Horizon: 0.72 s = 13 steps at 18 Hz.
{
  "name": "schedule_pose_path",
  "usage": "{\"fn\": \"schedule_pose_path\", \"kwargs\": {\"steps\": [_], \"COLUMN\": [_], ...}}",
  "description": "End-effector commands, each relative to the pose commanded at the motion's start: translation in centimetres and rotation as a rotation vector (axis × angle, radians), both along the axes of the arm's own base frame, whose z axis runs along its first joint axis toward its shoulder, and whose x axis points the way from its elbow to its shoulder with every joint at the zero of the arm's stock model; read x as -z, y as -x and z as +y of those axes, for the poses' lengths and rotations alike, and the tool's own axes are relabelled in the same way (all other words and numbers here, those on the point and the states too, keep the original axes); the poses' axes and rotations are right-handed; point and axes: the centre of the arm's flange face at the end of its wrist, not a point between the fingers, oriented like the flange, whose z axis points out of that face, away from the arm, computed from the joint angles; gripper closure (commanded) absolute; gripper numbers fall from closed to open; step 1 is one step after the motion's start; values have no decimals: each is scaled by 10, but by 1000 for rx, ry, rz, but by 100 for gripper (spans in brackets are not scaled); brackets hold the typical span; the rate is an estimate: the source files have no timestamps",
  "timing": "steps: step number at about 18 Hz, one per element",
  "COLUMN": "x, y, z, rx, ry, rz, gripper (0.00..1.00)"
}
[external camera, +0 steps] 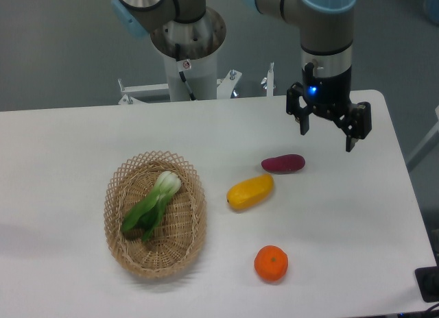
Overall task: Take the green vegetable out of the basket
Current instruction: 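Move the gripper over the basket above the green bok choy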
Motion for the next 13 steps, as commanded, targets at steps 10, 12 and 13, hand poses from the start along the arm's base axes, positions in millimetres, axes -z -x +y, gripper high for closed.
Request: {"fn": "schedule_pose_path", "kwargs": {"steps": [10,12,13], "x": [24,35,40], "y": [-31,-44,-51], "z": [-8,-5,2], "rx": [-15,-93,-133], "ry": [-6,-45,-71], "rz": [-36,-37,-36], "gripper": [0,0,0]}}
